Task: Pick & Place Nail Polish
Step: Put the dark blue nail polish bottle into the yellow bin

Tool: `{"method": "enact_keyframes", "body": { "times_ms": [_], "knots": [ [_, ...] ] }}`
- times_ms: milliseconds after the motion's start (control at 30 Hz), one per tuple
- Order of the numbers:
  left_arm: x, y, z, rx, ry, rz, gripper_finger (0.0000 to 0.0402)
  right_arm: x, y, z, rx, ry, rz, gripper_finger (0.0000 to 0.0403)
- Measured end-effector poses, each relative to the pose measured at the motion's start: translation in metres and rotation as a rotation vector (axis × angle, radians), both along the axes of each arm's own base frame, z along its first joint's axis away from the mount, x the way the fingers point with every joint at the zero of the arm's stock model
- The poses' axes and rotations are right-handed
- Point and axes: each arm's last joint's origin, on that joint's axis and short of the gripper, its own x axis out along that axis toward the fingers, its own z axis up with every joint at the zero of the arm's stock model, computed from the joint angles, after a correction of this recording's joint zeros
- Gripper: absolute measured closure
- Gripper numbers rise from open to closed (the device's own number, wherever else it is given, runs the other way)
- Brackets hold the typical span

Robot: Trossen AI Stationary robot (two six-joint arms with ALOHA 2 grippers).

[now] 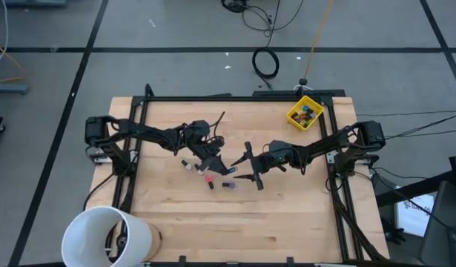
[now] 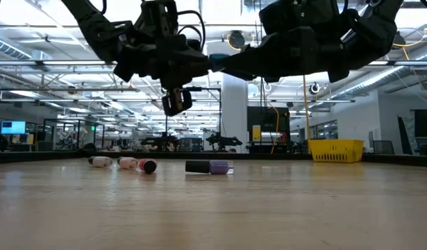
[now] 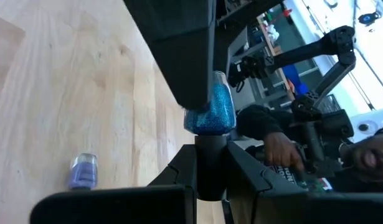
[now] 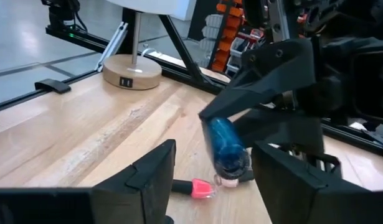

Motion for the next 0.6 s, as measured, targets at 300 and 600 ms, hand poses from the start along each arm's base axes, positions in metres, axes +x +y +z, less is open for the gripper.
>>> {"method": "enact_keyframes", "body": {
  "times_ms": [300,600],
  "knots": [
    [0.0004,0.0005,-0.0003,-0.007,0.017,0.03,0.036,0.0001,-0.0003,0.0009,-0.023,-0.017,0.0,0.0248],
    [0.0007,-0.0013,-0.0003,-0.012,0.022,0.031,0.036,0.0002,-0.001,0.001,-0.069,-0.03,0.0,0.0309]
  ]
}}
